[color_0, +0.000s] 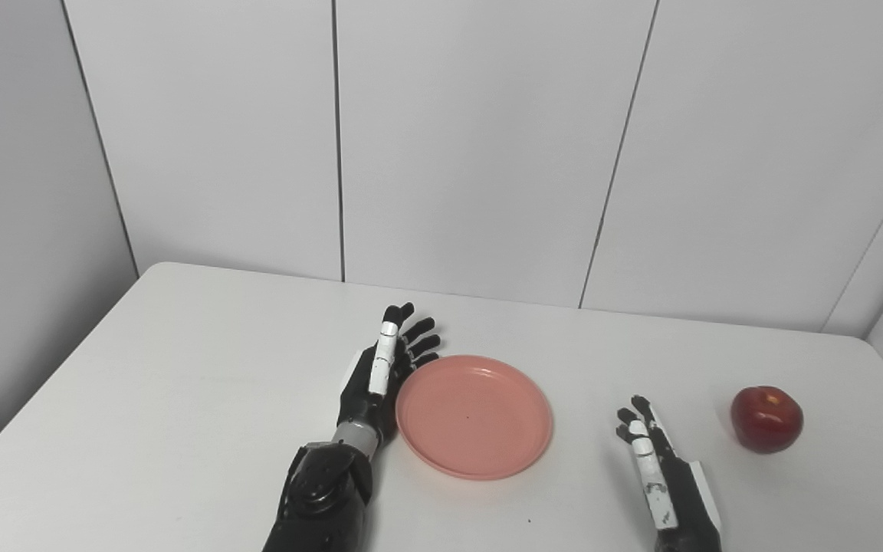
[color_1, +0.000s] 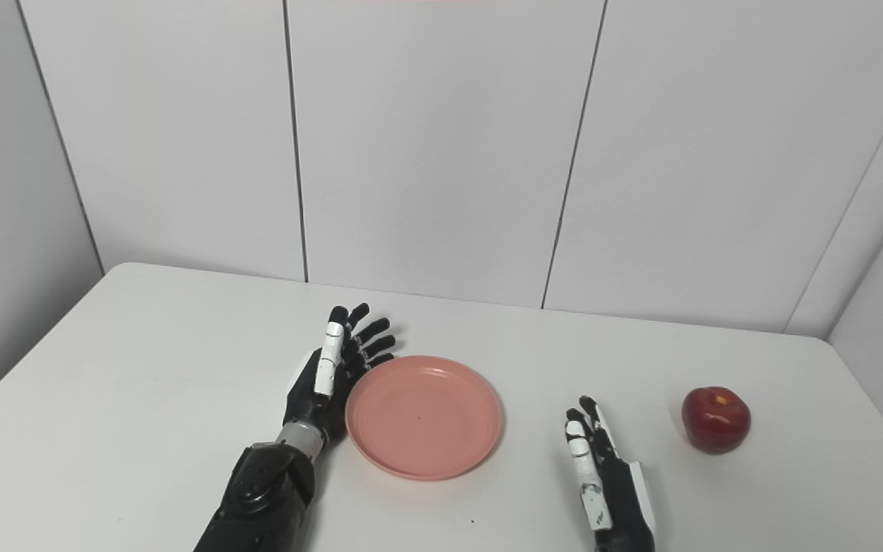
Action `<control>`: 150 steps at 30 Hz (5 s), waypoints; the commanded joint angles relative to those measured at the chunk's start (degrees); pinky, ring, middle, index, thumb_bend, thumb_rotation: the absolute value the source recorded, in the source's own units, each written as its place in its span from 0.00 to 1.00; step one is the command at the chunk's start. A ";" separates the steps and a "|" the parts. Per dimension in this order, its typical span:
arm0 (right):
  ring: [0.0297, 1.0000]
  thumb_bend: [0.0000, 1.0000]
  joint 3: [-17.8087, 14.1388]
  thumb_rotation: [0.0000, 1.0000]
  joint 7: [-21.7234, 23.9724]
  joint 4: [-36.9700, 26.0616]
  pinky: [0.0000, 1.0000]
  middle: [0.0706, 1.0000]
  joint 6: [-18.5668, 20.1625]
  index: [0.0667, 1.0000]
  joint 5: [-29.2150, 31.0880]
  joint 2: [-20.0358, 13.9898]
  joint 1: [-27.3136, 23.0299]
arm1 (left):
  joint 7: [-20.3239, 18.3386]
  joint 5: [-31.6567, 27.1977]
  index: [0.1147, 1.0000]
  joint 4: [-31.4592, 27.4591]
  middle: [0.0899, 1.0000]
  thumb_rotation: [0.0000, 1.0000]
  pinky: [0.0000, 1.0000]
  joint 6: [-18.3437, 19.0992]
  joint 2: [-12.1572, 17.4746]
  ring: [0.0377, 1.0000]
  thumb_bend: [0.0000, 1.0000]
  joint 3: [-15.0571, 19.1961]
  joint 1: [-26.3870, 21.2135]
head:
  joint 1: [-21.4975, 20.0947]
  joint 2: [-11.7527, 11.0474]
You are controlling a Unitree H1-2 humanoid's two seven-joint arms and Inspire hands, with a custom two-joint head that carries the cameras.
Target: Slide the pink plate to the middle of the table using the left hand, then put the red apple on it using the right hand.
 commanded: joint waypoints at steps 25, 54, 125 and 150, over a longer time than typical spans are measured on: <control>0.89 0.76 0.86 1.00 0.82 -0.88 1.00 0.90 2.04 0.95 -1.07 1.18 -1.28 | 2.14 -0.15 0.93 2.58 0.86 0.95 0.79 4.67 -3.04 0.83 0.71 1.16 0.60 | -0.54 0.30; 0.88 0.72 3.92 1.00 -2.52 2.11 0.99 0.90 2.42 0.95 -6.52 6.21 -3.62 | -1.75 -2.64 0.94 2.76 0.87 0.94 0.84 7.69 2.02 0.84 0.70 3.40 1.19 | -16.08 0.78; 0.99 0.63 3.18 1.00 -17.15 14.43 1.00 0.98 -14.93 0.95 -12.81 10.42 -6.68 | -6.03 -6.23 0.97 10.13 0.91 0.98 0.92 2.92 4.88 0.90 0.65 6.08 -0.37 | -29.64 -5.42; 0.89 0.72 -1.03 1.00 -15.82 4.11 0.90 0.92 -8.77 0.95 -14.50 7.13 -10.56 | -6.73 -6.25 0.98 13.35 0.91 0.98 0.95 0.62 4.28 0.92 0.62 5.66 -1.42 | -29.30 -6.64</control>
